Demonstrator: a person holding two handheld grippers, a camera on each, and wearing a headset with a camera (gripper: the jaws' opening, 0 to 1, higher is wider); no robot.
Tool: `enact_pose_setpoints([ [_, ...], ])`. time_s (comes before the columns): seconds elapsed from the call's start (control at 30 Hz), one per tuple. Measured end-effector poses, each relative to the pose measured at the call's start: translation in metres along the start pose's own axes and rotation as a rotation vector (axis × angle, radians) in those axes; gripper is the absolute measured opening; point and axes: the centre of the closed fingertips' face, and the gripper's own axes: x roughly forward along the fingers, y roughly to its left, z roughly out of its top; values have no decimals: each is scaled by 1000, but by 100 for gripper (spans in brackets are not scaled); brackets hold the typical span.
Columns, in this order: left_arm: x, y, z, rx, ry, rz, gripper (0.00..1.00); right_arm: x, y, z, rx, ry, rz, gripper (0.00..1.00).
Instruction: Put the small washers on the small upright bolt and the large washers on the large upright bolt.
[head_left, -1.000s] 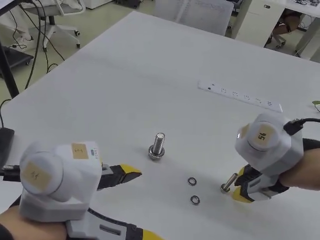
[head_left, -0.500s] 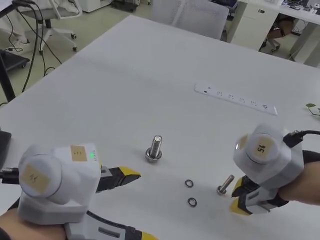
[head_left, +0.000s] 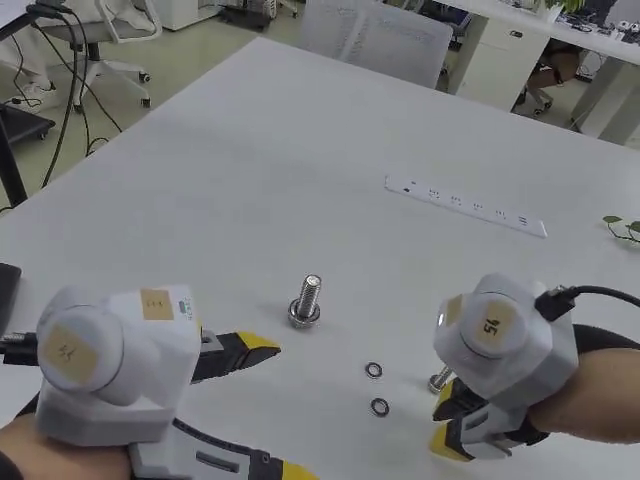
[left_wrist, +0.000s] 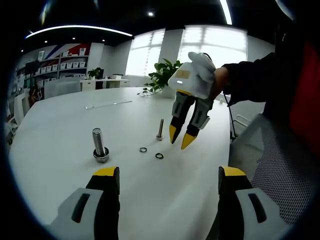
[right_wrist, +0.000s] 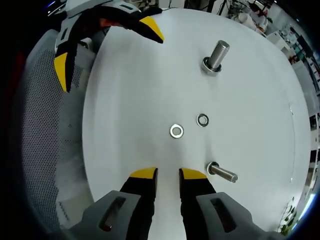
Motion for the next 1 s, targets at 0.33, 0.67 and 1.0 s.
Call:
enact_pose_setpoints([
  [0.33,-1,2,3,1,-8,7,81,3,5,25,-53,-12,12,19],
  [0.67,-3,3,2,-2,-11,14,80,7,-2,43,-69,-23,-2,19],
  [1.0,-3,3,1,-7,-14,12,80,15,-13,47,-53,2,-25,19],
])
